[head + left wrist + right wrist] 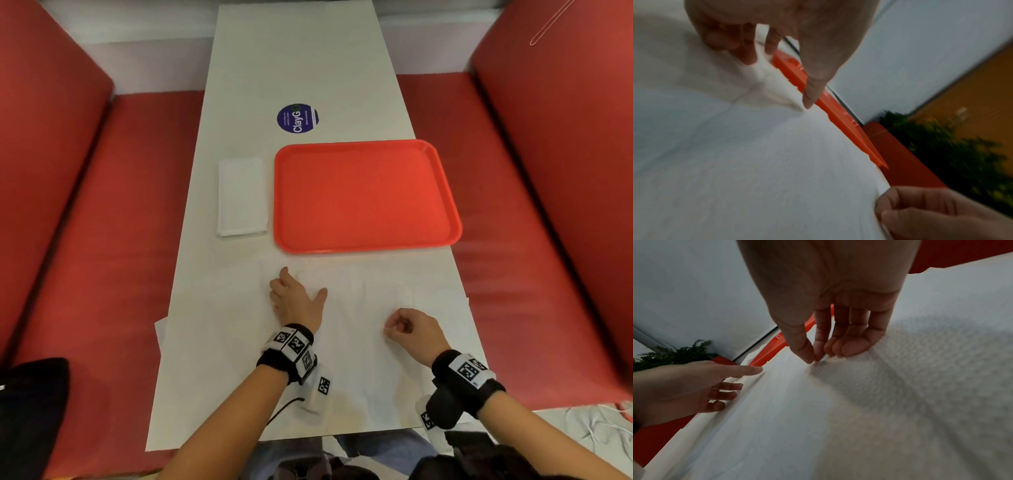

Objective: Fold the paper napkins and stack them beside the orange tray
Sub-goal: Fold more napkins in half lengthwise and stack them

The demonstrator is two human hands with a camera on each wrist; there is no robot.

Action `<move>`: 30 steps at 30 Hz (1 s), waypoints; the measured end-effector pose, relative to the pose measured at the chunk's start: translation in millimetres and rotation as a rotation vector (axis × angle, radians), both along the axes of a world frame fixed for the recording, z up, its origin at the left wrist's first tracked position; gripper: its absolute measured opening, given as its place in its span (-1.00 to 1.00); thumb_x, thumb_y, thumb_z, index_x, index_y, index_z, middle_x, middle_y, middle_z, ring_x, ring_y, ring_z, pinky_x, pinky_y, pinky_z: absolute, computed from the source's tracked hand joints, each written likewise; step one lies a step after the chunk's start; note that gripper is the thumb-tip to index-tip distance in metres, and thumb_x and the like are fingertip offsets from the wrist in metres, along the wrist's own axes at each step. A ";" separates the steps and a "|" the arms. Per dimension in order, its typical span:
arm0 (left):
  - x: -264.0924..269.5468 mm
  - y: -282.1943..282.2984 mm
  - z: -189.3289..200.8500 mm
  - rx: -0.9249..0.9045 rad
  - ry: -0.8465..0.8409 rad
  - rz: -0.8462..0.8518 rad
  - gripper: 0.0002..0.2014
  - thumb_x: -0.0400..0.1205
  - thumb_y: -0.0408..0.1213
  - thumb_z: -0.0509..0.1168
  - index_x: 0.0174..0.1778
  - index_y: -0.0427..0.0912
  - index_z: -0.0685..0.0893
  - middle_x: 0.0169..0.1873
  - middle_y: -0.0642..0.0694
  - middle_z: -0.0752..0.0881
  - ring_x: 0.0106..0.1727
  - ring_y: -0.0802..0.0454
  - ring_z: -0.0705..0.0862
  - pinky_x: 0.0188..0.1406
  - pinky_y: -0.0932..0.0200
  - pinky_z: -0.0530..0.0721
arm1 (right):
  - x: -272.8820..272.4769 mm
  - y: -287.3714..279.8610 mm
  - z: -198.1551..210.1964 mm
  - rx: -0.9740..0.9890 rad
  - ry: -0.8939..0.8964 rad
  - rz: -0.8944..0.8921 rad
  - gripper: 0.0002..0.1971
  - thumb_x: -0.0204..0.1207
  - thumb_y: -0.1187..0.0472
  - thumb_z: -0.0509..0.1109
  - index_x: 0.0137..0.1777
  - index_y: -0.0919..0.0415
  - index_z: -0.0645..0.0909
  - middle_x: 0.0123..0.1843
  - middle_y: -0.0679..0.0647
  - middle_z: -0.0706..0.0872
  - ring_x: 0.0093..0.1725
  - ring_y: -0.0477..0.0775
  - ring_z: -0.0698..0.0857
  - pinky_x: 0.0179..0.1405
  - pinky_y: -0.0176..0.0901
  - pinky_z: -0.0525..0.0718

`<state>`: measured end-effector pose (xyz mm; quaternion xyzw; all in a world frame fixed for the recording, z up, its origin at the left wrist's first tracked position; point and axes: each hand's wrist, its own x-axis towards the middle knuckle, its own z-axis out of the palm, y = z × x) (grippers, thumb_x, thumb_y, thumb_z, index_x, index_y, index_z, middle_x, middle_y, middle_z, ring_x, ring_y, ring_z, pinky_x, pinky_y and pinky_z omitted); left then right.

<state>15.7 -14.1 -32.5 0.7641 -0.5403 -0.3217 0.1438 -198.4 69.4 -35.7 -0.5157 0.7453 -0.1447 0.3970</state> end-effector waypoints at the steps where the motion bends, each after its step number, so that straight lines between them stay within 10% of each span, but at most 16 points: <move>1: 1.2 0.2 -0.6 -0.002 0.031 0.005 -0.15 0.53 -0.07 0.48 0.61 -0.21 0.14 0.36 -0.26 0.41 0.36 -0.22 0.41 0.32 -0.12 0.50 | 0.1 -0.1 -0.1 0.001 0.004 0.005 -0.91 0.43 0.24 0.52 -0.26 0.09 0.67 -0.36 -0.06 0.62 -0.34 -0.07 0.56 -0.33 -0.37 0.48; 8: 2.5 -2.9 -6.7 0.035 0.356 0.072 -0.42 0.57 -0.28 0.47 0.45 -0.26 0.39 0.12 -0.21 0.66 0.13 -0.16 0.66 0.23 0.02 0.65 | -2.3 -1.3 0.3 0.013 -0.020 0.014 -0.86 0.43 0.24 0.50 -0.29 0.03 0.64 -0.37 -0.08 0.63 -0.33 -0.05 0.56 -0.31 -0.34 0.50; 13: 5.8 3.8 17.2 -0.129 0.377 0.016 -0.73 0.53 -0.32 0.51 -0.33 -0.20 0.51 -0.46 0.05 0.42 -0.42 0.08 0.38 -0.45 0.41 0.41 | -2.1 -7.3 22.4 0.035 -0.013 0.108 -0.91 0.48 0.18 0.48 -0.21 0.01 0.64 -0.27 -0.08 0.67 -0.31 -0.07 0.59 -0.31 -0.39 0.54; 18: 21.6 4.5 64.1 -0.280 0.488 -0.005 -0.74 0.49 -0.24 0.55 -0.33 -0.27 0.62 -0.50 -0.19 0.62 -0.48 0.06 0.52 -0.41 0.25 0.57 | 20.6 -25.5 86.6 -0.188 -0.036 0.264 -0.83 0.46 -0.04 0.52 -0.03 -0.10 0.62 -0.09 -0.13 0.66 -0.23 -0.11 0.68 -0.18 -0.21 0.66; 23: 24.7 7.4 123.2 -0.252 0.867 -0.052 -0.87 0.57 -0.39 0.47 0.01 -0.27 0.75 -0.20 -0.20 0.84 -0.18 -0.11 0.83 -0.23 0.11 0.79 | 63.2 -48.8 127.6 -0.149 -0.306 0.335 -0.19 0.26 -0.19 0.63 0.52 -0.20 0.38 0.15 -0.20 0.66 0.06 -0.20 0.70 -0.05 -0.36 0.68; 30: 54.8 7.6 122.7 -0.485 0.927 0.029 -0.67 0.52 -0.04 0.49 0.02 -0.21 0.70 -0.14 -0.10 0.78 -0.07 0.03 0.72 -0.07 0.25 0.64 | 72.1 -67.5 149.4 -0.533 -0.492 0.181 -0.67 0.41 0.35 0.43 0.06 -0.08 0.66 -0.09 -0.03 0.82 -0.11 -0.06 0.75 -0.12 -0.06 0.68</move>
